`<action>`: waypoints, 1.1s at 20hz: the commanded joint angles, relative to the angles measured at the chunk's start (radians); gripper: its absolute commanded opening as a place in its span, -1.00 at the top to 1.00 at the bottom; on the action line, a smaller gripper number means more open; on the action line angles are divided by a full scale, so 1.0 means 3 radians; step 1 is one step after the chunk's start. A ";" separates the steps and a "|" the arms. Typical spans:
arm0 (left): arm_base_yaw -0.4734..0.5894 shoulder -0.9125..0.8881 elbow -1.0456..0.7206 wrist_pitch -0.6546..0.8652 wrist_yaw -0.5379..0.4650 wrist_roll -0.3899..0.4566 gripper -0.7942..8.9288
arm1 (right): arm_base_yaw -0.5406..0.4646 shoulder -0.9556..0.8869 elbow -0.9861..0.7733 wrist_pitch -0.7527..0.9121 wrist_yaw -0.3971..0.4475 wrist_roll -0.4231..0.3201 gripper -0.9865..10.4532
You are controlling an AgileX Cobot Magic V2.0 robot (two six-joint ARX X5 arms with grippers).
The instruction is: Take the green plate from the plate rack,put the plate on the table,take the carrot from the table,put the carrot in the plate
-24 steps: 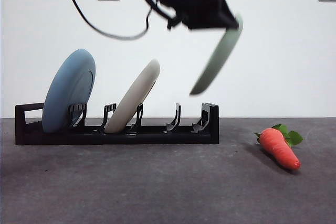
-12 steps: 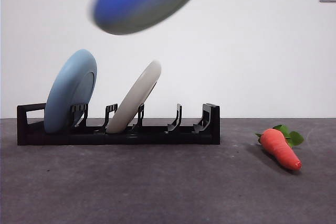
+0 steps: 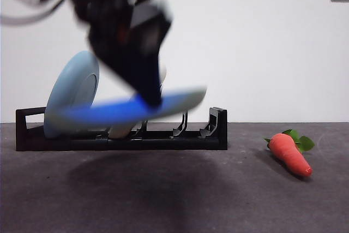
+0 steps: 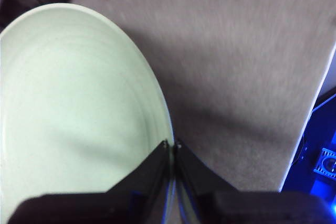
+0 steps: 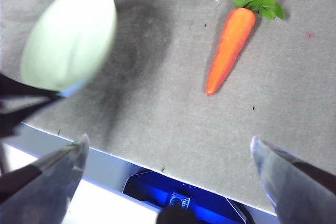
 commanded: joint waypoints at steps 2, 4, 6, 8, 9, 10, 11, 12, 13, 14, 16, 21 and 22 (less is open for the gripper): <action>-0.0003 0.0120 -0.0347 0.0450 0.0003 0.0079 0.85 | 0.0005 0.0061 0.0004 0.0019 0.0001 0.0048 -0.32; -0.0001 0.0229 -0.0467 0.0645 0.0000 0.0107 0.85 | 0.0005 0.0130 0.0004 0.0023 0.0003 0.0055 -0.32; 0.0043 0.0373 -0.0481 0.0740 0.0013 0.0156 0.85 | 0.0005 0.0219 0.0004 0.0069 0.0004 0.0055 -0.32; 0.0064 0.0549 -0.0481 0.0834 0.0083 0.0249 0.85 | 0.0005 0.0329 0.0004 0.0135 0.0006 0.0056 -0.32; 0.0084 0.0632 -0.0481 0.0848 0.0097 0.0253 0.85 | 0.0005 0.0404 0.0004 0.0161 0.0015 0.0056 -0.32; 0.0089 0.0698 -0.0481 0.0848 0.0095 0.0254 0.85 | 0.0005 0.0481 0.0004 0.0193 0.0015 0.0056 -0.32; 0.0089 0.0734 -0.0481 0.0847 0.0098 0.0252 0.85 | 0.0005 0.0552 0.0004 0.0220 0.0017 0.0055 -0.32; 0.0090 0.0736 -0.0481 0.0847 0.0098 0.0247 0.83 | 0.0006 0.0621 0.0004 0.0251 0.0017 0.0055 -0.32; 0.0089 0.0735 -0.0478 0.0851 0.0097 0.0242 0.81 | 0.0006 0.0687 0.0004 0.0284 0.0019 0.0055 -0.32; 0.0088 0.0734 -0.0473 0.0849 0.0097 0.0234 0.68 | 0.0006 0.0755 0.0004 0.0323 0.0028 0.0055 -0.32; 0.0088 0.0699 -0.0468 0.0807 0.0083 0.0170 0.26 | 0.0017 0.0899 0.0004 0.0417 0.0108 0.0057 -0.32; 0.0081 0.0450 -0.0237 0.0403 0.0072 -0.0025 0.05 | 0.0169 0.1349 0.0003 0.0757 0.0298 0.0149 -0.32; 0.0080 0.0366 -0.0121 0.0235 0.0075 -0.0046 0.06 | 0.0221 0.1461 0.0003 0.0865 0.0356 0.0193 -0.32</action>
